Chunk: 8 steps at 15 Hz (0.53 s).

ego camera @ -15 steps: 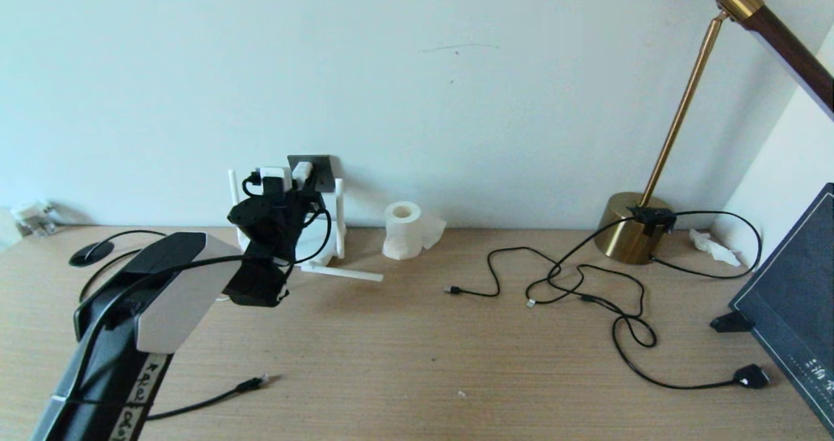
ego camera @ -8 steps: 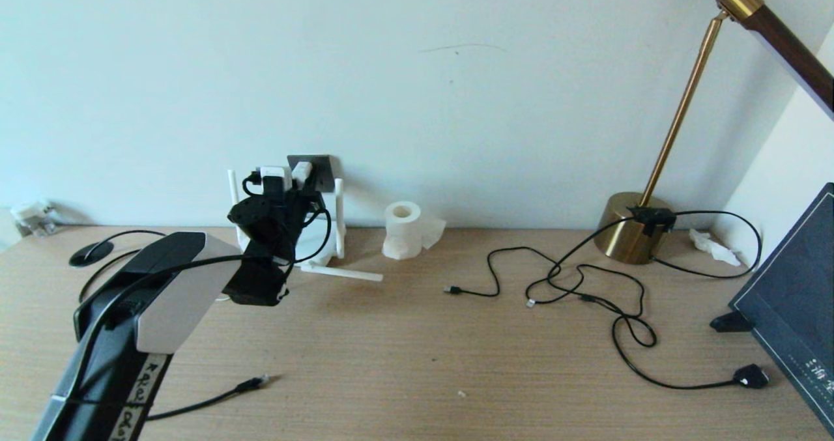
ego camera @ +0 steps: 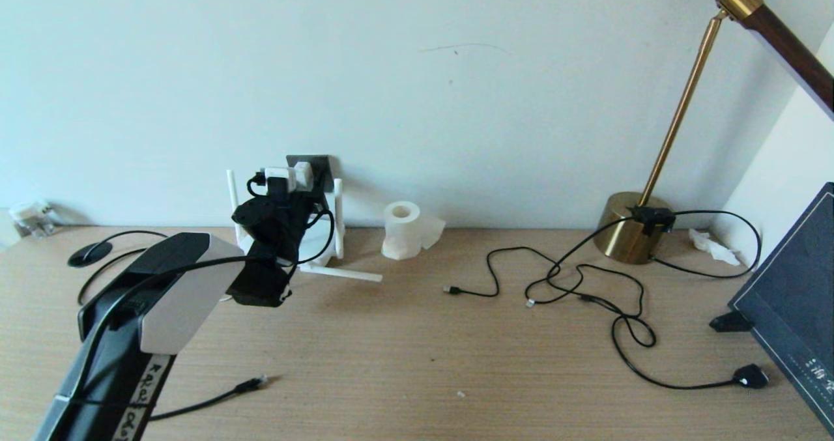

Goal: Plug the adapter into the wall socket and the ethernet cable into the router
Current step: Plug plug into socket

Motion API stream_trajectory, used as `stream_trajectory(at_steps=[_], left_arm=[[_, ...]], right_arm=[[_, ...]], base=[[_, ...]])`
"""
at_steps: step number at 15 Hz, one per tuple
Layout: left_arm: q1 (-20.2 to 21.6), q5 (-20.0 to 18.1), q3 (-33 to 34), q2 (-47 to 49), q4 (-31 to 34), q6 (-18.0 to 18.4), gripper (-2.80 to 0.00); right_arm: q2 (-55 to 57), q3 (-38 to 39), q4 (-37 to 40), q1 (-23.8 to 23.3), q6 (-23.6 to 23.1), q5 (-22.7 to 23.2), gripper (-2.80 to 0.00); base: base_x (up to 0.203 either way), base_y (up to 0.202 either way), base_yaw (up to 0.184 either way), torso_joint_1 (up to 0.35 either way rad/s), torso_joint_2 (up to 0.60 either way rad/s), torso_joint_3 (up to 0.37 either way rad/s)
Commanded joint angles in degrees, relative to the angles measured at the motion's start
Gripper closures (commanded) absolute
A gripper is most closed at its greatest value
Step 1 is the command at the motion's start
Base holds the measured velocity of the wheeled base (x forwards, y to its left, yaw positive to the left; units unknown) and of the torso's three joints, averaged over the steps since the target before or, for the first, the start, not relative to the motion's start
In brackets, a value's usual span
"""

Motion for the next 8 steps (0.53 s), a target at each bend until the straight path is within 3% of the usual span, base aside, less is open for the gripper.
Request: stream_trajectory(at_steps=[1, 8], left_arm=[[0.08, 0.04, -0.03, -0.19, -0.74, -0.08, -2.8], [0.08, 0.85, 0.16, -1.25, -0.92, -0.08, -2.8]], right_arm=[[0.09, -0.01, 0.0, 0.01, -0.05, -0.02, -2.8], [0.0, -0.01, 0.0, 0.01, -0.05, -0.02, -2.8]], base=[[0.0, 0.0, 0.0, 0.0, 0.0, 0.0], [0.0, 0.0, 0.0, 0.0, 0.0, 0.0]])
